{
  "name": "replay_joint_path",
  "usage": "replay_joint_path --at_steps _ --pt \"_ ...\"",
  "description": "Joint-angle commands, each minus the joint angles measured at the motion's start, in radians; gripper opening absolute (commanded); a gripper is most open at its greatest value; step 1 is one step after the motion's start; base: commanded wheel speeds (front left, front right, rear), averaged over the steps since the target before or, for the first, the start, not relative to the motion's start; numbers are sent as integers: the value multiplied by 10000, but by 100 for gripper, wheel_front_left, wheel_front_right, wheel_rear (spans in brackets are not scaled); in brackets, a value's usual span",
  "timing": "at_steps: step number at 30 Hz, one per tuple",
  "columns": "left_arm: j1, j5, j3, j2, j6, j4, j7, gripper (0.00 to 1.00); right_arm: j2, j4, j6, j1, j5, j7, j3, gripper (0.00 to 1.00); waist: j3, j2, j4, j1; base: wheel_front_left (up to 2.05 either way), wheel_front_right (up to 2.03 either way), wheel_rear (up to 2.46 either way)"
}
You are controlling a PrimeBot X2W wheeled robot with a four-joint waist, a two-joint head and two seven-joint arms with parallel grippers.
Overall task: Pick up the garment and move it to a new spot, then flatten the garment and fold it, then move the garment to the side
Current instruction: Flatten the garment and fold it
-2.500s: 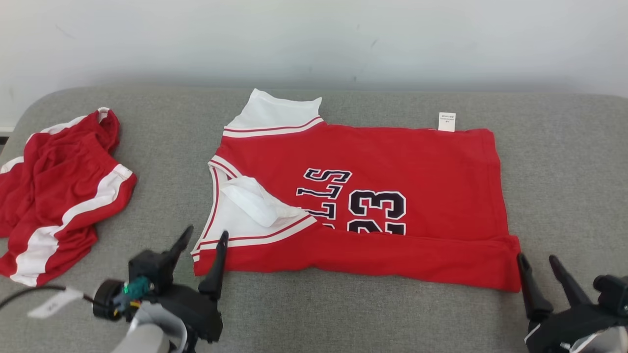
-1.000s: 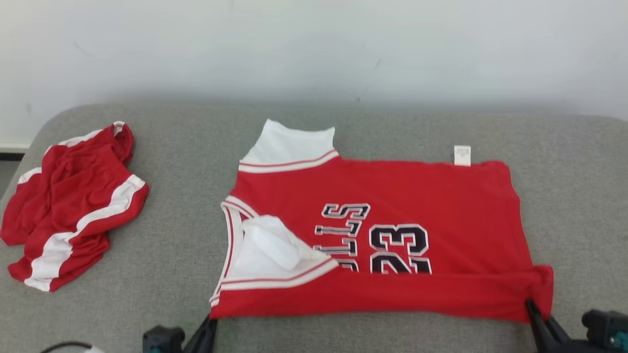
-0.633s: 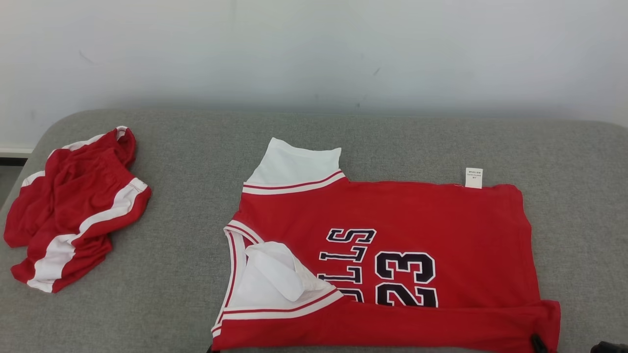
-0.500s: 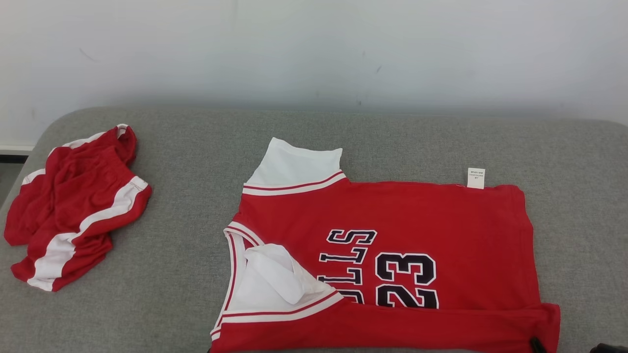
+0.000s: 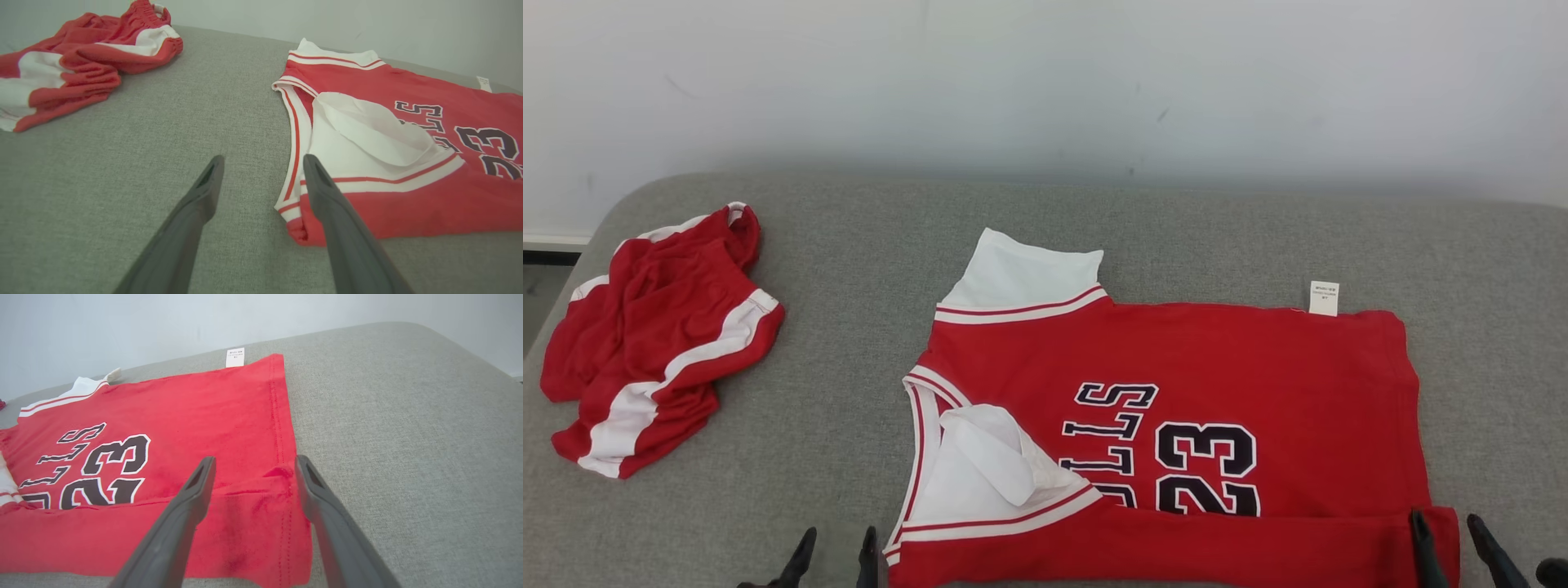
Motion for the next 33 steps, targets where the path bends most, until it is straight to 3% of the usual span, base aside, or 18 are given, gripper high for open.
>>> replay_joint_path --at_steps 1,8,15,23,26,33 --pt "84 227 32 105 64 -65 -66 100 54 -63 12 -71 -115 -173 -40 100 -17 0 21 0 0 0 0" --pt "-396 795 102 360 104 -251 -99 100 259 -258 13 -244 -564 -697 0 100 -20 0 -19 0 0 0 0" --pt "-1470 971 163 672 -188 -336 115 100 406 -319 13 -755 -888 -773 121 100 376 0 -377 0 0 0 0" --pt "-4460 832 360 1333 -1263 -42 1307 100 513 48 13 -2838 -1153 -612 882 100 1671 0 -1488 0 0 0 0" --pt "-5583 717 380 1556 -1730 422 2103 100 566 512 13 -3857 -1218 -558 1128 100 2237 0 -2010 0 0 0 0" --pt "-7969 652 331 1862 -2376 1660 3332 100 613 1895 13 -6055 -1180 -721 1530 100 3290 0 -2885 0 0 0 0"
